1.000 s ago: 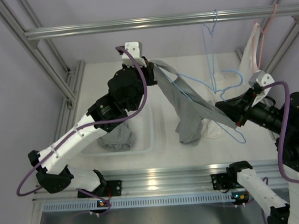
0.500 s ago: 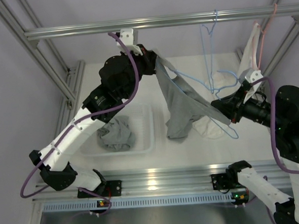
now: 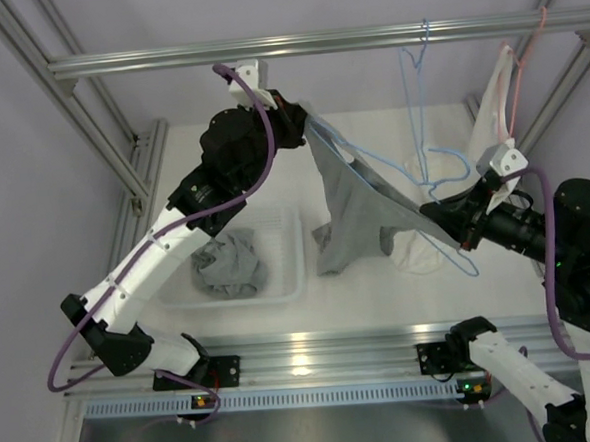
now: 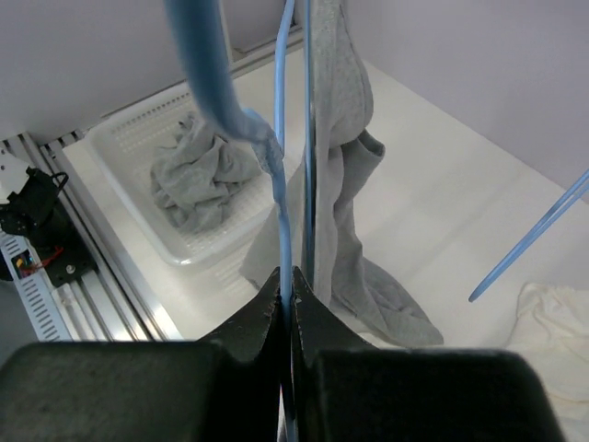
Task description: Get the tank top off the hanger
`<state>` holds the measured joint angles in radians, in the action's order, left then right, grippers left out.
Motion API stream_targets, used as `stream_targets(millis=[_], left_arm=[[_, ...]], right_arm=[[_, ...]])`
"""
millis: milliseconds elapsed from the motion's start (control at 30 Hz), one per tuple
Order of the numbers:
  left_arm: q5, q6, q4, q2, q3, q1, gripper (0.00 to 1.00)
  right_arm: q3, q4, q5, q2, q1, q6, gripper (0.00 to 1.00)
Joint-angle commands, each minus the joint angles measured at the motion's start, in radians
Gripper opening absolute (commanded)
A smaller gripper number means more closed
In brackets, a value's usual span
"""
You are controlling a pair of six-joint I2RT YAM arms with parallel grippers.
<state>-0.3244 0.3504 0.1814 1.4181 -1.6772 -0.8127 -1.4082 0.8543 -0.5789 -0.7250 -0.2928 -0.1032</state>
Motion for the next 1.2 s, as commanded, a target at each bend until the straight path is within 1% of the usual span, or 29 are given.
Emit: stream_targets(millis=[0,33,67,100,133,200,233,267,300,333,367,400,433,467,500,533,567,600,633,667,700,800,867,967,1033,1100,1133,1167], left_arm=[[0.054,0.102,-0.051,-0.001,0.011,0.059,0.0],[0.074,0.099,-0.051,0.004,0.01,0.063,0.0],[0.14,0.096,-0.051,0.01,0.011,0.064,0.0],[0.175,0.091,-0.051,0.013,0.01,0.067,0.0],[0.203,0.088,-0.053,0.016,0.01,0.067,0.0],[0.258,0.105,-0.053,0.019,0.017,0.069,0.0],[0.268,0.13,-0.053,0.018,0.022,0.069,0.0],[0.283,0.14,-0.054,0.018,0.028,0.069,0.0],[0.341,0.148,-0.054,0.021,0.033,0.069,0.0],[0.381,0.169,-0.056,0.024,0.036,0.069,0.0],[0.413,0.185,-0.056,0.028,0.04,0.069,0.0],[0.445,0.2,-0.06,0.028,0.048,0.067,0.0],[0.497,0.214,-0.066,0.028,0.074,0.066,0.0],[0.518,0.241,-0.077,0.021,0.095,0.064,0.0],[0.531,0.252,-0.11,0.013,0.124,0.061,0.0],[0.536,0.277,-0.131,0.001,0.192,0.06,0.0],[0.536,0.294,-0.152,-0.025,0.227,0.06,0.0],[0.538,0.306,-0.169,-0.04,0.261,0.06,0.0],[0.545,0.329,-0.213,-0.051,0.311,0.06,0.0],[0.574,0.34,-0.224,-0.07,0.327,0.06,0.0],[0.597,0.351,-0.236,-0.079,0.339,0.06,0.0],[0.671,0.384,-0.296,-0.093,0.375,0.047,0.0],[0.671,0.351,-0.296,-0.097,0.398,0.037,0.0],[0.662,0.361,-0.298,-0.102,0.447,0.037,0.0],[0.729,0.399,-0.322,-0.094,0.481,0.037,0.0],[0.833,0.452,-0.484,-0.081,0.534,0.034,0.0],[0.861,0.517,-0.547,-0.074,0.551,0.026,0.0],[0.899,0.55,-0.603,-0.053,0.557,0.021,0.0]], right_arm=[[-0.037,-0.023,-0.05,0.021,-0.017,-0.023,0.0],[-0.02,-0.041,-0.07,0.025,-0.017,-0.013,0.0],[-0.008,-0.067,-0.084,0.042,-0.017,0.006,0.0],[0.009,-0.095,-0.099,0.051,-0.017,0.017,0.0],[0.04,-0.142,-0.101,0.061,-0.016,0.029,0.0],[0.06,-0.178,-0.096,0.081,-0.016,0.062,0.0],[0.092,-0.236,-0.069,0.09,-0.016,0.085,0.0],[0.11,-0.277,-0.058,0.108,-0.016,0.155,0.0],[0.159,-0.328,-0.046,0.117,-0.014,0.195,0.0],[0.19,-0.384,-0.047,0.128,-0.016,0.241,0.0],[0.221,-0.52,-0.048,0.146,-0.016,0.335,0.0],[0.257,-0.594,-0.045,0.156,-0.016,0.382,0.0],[0.332,-0.668,-0.021,0.165,-0.016,0.426,0.0],[0.366,-0.798,-0.006,0.177,-0.017,0.459,0.0],[0.4,-0.851,0.01,0.18,-0.017,0.502,0.0],[0.449,-0.909,0.04,0.177,-0.017,0.52,0.0],[0.466,-0.954,0.043,0.159,-0.017,0.536,0.0],[0.482,-1.038,0.044,0.148,-0.017,0.565,0.0],[0.512,-1.079,0.062,0.141,-0.02,0.582,0.0],[0.529,-1.122,0.077,0.127,-0.031,0.602,0.0],[0.557,-1.193,0.118,0.121,-0.04,0.603,0.0],[0.571,-1.285,0.19,0.092,-0.094,0.593,0.0],[0.552,-1.29,0.235,0.067,-0.13,0.583,0.0],[0.519,-1.305,0.326,0.05,-0.166,0.577,0.0],[0.528,-1.378,0.337,0.042,-0.187,0.563,0.0],[0.538,-1.403,0.356,0.018,-0.233,0.525,0.0],[0.545,-1.417,0.372,0.006,-0.253,0.504,0.0],[0.557,-1.467,0.375,-0.019,-0.297,0.446,0.0]])
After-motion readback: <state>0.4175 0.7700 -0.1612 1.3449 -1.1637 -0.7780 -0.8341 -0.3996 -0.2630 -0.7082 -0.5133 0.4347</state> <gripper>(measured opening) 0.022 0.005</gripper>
